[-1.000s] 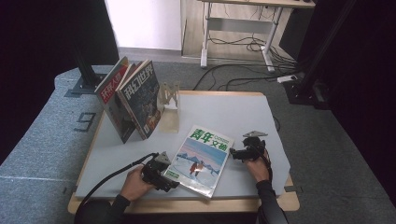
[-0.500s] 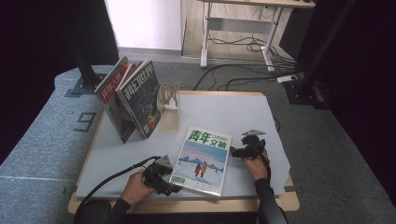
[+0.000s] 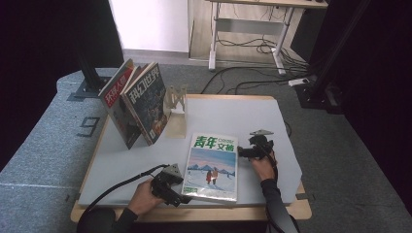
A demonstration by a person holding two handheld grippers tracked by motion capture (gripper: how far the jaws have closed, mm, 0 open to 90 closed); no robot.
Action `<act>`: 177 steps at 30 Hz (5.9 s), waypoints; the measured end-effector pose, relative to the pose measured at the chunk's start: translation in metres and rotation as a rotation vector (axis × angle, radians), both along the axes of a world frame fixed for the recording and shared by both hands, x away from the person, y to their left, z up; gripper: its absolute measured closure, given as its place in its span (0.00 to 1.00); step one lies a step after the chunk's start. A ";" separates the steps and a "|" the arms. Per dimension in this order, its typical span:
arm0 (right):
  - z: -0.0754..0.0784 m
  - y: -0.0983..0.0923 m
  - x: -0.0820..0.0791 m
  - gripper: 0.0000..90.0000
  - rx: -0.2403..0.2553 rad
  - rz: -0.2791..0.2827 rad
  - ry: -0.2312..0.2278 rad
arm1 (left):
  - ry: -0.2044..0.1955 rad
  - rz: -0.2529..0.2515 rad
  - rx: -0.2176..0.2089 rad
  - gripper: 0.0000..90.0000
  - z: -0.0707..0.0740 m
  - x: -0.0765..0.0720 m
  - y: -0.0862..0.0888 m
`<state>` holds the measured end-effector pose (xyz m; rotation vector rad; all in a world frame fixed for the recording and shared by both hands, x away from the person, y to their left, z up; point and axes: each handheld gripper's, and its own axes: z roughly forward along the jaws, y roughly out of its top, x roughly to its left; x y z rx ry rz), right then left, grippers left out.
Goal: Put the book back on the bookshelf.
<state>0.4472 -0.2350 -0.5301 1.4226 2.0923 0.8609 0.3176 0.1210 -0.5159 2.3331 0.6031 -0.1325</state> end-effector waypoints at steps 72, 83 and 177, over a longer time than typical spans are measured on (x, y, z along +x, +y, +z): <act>0.007 0.042 -0.038 0.00 0.118 0.327 0.107 | -0.234 0.233 0.112 0.00 -0.013 0.052 0.038; 0.005 0.046 -0.024 0.00 0.157 0.334 0.162 | -0.234 0.234 0.112 0.00 -0.013 0.052 0.038; 0.105 0.059 -0.063 0.95 0.182 0.446 -0.137 | -0.172 0.214 -0.057 0.16 0.017 0.052 0.027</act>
